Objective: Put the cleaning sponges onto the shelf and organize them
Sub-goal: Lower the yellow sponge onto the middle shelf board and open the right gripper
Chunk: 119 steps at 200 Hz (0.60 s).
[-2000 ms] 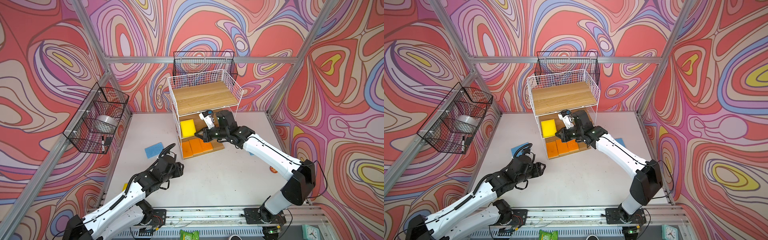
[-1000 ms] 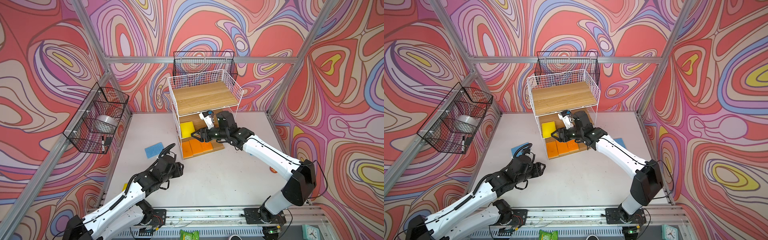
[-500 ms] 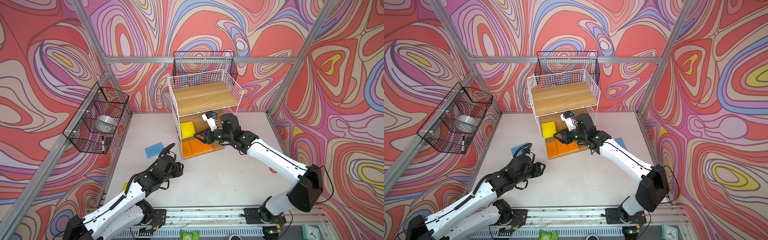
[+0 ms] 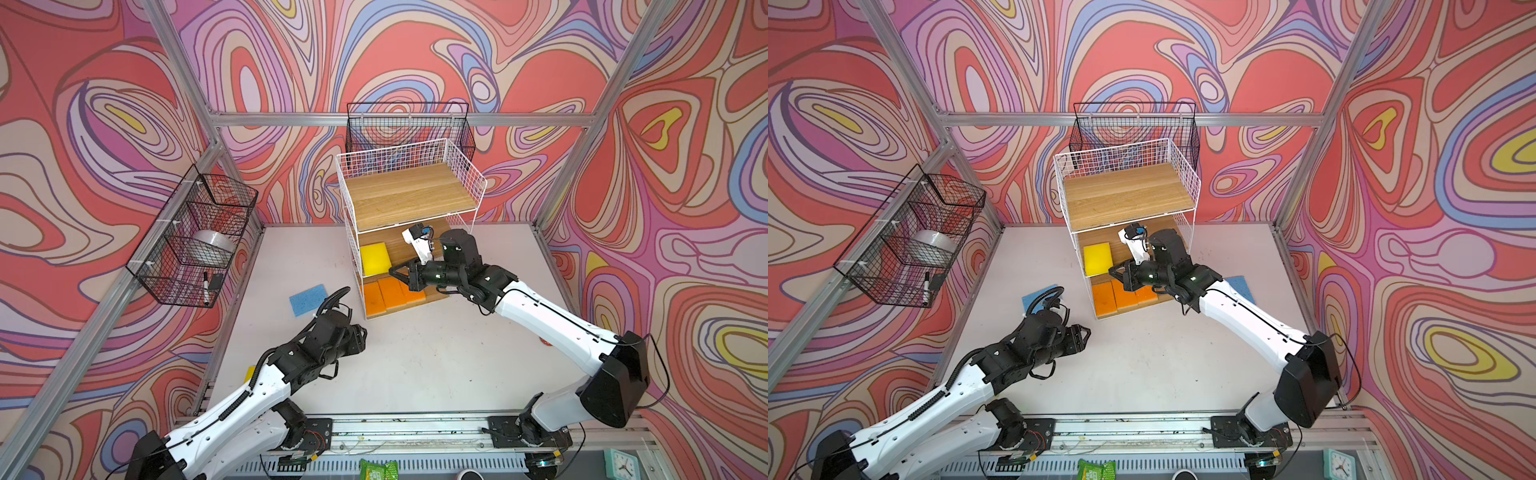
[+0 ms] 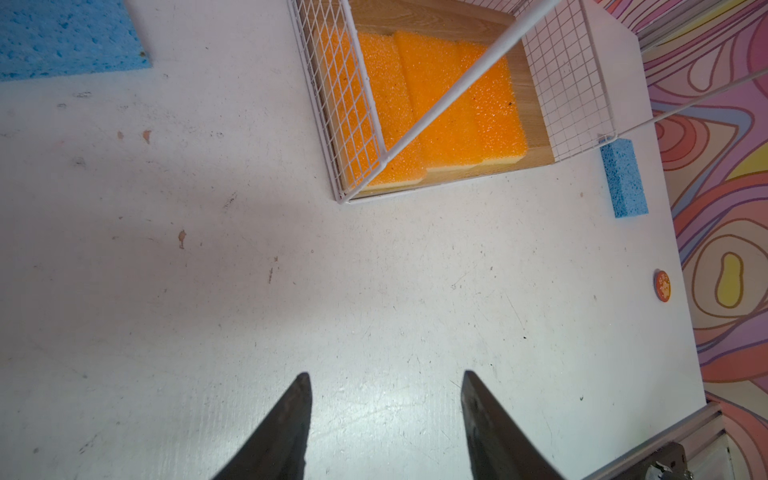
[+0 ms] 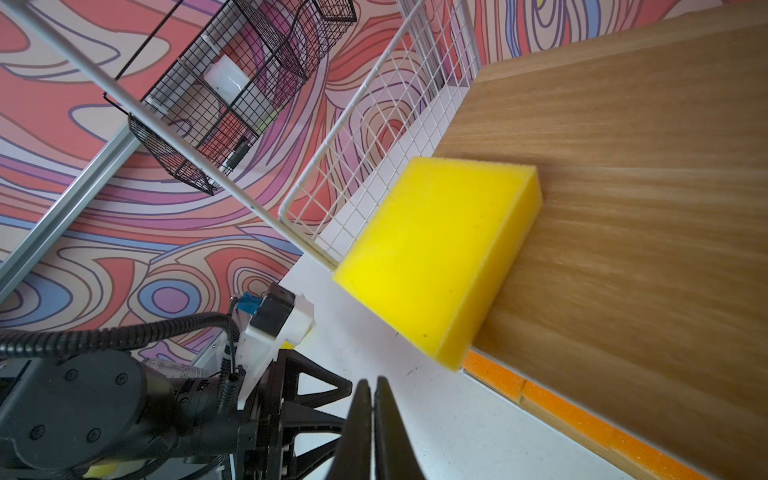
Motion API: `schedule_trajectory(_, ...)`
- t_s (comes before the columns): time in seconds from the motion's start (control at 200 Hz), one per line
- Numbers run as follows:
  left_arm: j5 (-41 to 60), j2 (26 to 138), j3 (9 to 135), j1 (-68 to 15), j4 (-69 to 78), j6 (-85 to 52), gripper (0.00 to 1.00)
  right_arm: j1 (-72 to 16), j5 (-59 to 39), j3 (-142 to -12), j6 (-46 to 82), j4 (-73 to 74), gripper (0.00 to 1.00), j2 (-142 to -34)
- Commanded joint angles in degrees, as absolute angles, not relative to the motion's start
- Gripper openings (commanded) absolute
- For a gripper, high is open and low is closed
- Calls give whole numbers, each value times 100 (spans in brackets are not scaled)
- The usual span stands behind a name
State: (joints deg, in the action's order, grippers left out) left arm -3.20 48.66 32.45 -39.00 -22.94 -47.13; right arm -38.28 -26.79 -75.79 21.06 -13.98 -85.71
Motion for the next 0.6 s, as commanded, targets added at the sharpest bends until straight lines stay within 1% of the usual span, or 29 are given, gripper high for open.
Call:
schedule_trajectory(0.0, -378, 4764, 3173, -3874, -2394, -4702, 59, -3845, -2578, -7504, 2166, -1208, 0, -8658)
schedule_trajectory(0.591, -423, 4693, 3120, -3832, -2461, -4685, 59, -3850, -2338, -7601, 2143, -932, 0, -9021)
